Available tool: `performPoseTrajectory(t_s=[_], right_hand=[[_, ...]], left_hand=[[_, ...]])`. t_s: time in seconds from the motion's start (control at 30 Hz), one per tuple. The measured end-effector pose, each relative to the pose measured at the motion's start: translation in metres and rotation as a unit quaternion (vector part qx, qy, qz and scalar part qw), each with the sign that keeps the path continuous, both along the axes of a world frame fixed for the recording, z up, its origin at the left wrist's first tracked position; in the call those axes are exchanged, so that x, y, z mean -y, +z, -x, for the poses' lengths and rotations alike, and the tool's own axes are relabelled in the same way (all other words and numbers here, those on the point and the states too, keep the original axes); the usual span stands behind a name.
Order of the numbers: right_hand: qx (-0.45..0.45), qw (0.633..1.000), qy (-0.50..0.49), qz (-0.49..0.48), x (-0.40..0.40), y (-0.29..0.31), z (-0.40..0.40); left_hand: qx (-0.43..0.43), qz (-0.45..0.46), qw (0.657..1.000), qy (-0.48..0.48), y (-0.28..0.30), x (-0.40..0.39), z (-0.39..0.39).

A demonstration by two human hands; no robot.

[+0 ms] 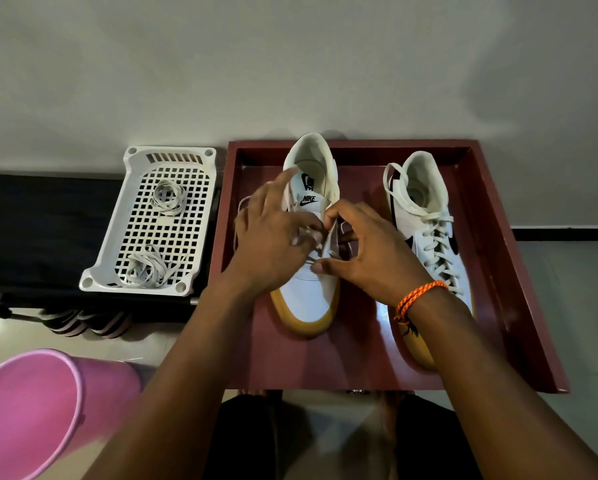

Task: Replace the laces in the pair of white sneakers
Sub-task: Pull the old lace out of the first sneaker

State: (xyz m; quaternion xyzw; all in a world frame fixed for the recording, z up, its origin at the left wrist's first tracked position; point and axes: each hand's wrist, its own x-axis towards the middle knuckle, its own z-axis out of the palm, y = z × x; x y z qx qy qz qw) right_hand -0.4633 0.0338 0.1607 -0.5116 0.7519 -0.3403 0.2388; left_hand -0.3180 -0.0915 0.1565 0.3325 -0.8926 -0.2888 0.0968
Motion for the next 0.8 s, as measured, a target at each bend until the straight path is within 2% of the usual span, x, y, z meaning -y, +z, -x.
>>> performPoseTrajectory(t_s=[0.07,0.23,0.43,0.5,0.6,0.67,0.8], right_hand=[[-0.001,1.000,0.000,0.002,0.000,0.000,0.000],[0.004,1.000,-0.001,0.000,0.001,0.000,-0.001],[0.001,1.000,0.000,-0.004,0.001,-0.001,-0.001],[-0.001,1.000,0.000,-0.002,0.001,-0.001,-0.001],[0.002,1.000,0.003,0.001,0.001,-0.001,0.000],[0.004,1.000,0.006,0.002,0.001,-0.001,0.000],[0.000,1.000,0.003,0.000,0.001,-0.002,0.000]], left_hand=[[0.026,0.010,1.000,-0.007,-0.004,-0.006,0.001],[0.008,0.001,1.000,0.008,-0.001,-0.005,0.001],[-0.095,-0.013,0.990,0.100,0.007,0.017,-0.007],[-0.077,0.009,0.994,0.076,0.007,0.013,-0.008],[0.013,0.012,1.000,0.010,0.002,-0.001,-0.001],[0.047,0.005,0.999,0.000,-0.002,-0.007,0.002],[0.018,-0.017,1.000,0.001,-0.002,0.001,0.001]])
